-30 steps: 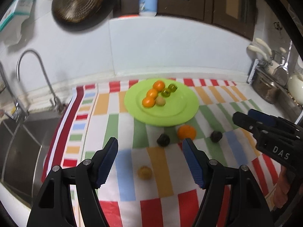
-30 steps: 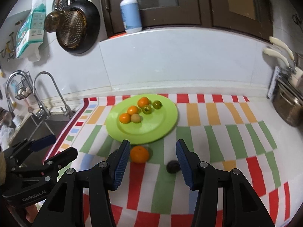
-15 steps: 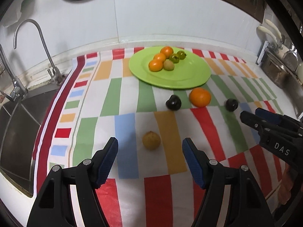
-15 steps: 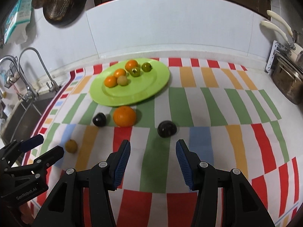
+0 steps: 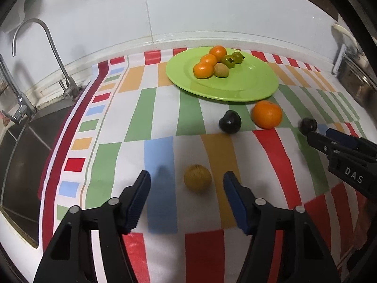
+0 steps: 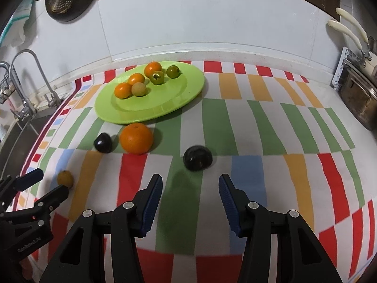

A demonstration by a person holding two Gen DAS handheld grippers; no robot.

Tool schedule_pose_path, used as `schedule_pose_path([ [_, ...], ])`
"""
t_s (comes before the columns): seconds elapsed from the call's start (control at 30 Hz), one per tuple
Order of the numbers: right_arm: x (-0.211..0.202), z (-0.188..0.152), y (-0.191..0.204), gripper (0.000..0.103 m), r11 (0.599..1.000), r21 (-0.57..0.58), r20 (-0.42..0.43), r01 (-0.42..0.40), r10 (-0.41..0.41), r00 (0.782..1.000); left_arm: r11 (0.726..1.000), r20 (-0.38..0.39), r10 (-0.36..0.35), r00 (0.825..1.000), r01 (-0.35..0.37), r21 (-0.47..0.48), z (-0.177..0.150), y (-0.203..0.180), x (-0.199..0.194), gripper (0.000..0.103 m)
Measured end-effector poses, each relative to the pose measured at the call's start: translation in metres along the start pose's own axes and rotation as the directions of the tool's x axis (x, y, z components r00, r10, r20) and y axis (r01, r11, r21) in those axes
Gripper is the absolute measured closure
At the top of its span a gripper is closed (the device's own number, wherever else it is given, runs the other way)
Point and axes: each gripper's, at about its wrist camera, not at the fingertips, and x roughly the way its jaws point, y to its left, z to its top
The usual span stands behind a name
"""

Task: Organize fruits
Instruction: 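Grasp the dark plum with the right gripper while the left gripper grasps the brown round fruit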

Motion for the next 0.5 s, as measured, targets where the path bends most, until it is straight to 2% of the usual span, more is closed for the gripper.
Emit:
schedule_pose_path([
  [0.33, 0.022, 0.015, -0.001, 0.066, 1.000, -0.003, -0.020, -0.007, 0.007, 1.000, 0.998, -0.041, -0.058, 0.997, 0.057, -0.031, 0.005, 0.000, 0.011, 0.073],
  [0.4, 0.024, 0.016, -0.001, 0.067, 1.000, -0.006, -0.021, -0.005, 0.005, 1.000, 0.998, -0.045, -0.064, 0.997, 0.062, -0.031, 0.005, -0.001, 0.012, 0.077],
  [0.43, 0.024, 0.016, -0.001, 0.071, 1.000, -0.009, -0.022, -0.005, 0.005, 1.000, 0.998, -0.042, -0.064, 0.997, 0.063, -0.028, 0.006, -0.001, 0.012, 0.077],
  [0.5, 0.024, 0.016, 0.000, 0.071, 1.000, -0.022, -0.022, -0.002, 0.002, 1.000, 0.997, -0.038, -0.068, 0.997, 0.067, -0.024, 0.005, -0.001, 0.012, 0.077],
])
